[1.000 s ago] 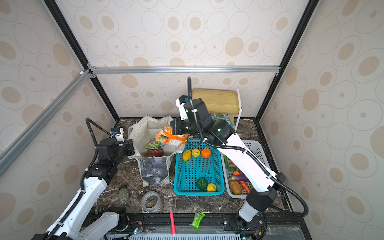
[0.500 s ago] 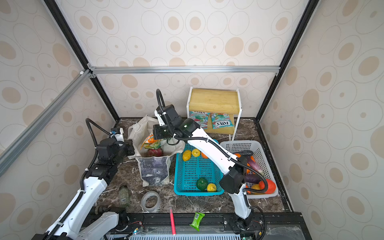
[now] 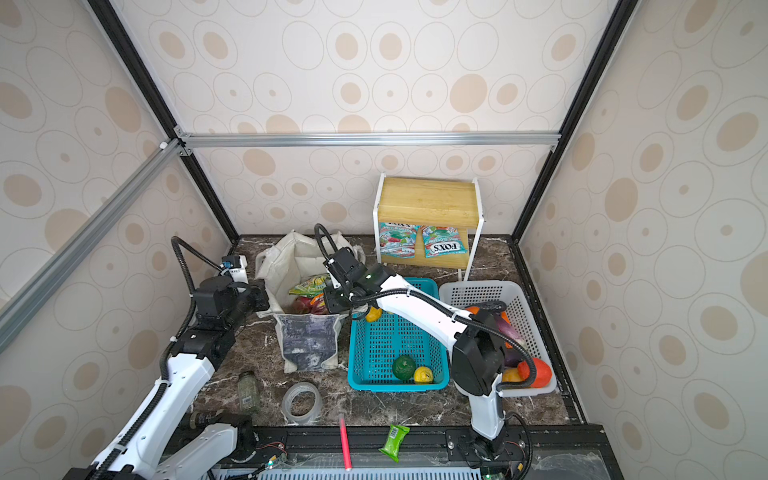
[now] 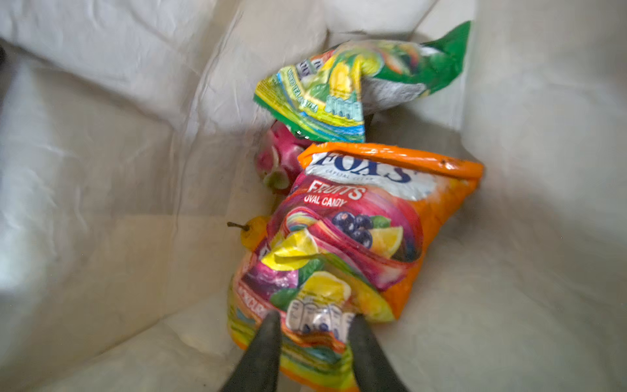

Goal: Place the food into the grocery bag and tie it
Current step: 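Lower the orange candy bag into the tote bag and open the right gripper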

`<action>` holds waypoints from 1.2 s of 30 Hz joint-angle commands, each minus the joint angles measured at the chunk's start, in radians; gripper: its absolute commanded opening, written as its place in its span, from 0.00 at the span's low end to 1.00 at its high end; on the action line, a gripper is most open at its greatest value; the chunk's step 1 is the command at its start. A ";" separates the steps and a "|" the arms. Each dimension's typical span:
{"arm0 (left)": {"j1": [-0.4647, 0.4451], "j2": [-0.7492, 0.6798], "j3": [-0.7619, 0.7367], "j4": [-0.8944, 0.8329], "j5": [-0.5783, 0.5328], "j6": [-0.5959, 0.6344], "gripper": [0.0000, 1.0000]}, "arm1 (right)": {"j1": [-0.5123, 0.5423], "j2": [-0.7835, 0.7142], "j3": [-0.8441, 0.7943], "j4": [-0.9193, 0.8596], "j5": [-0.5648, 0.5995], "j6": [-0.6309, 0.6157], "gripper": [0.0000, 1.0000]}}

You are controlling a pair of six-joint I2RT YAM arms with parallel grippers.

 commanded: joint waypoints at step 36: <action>0.005 0.062 0.291 0.017 0.162 -0.126 0.00 | 0.023 0.013 0.277 0.083 0.083 0.066 0.00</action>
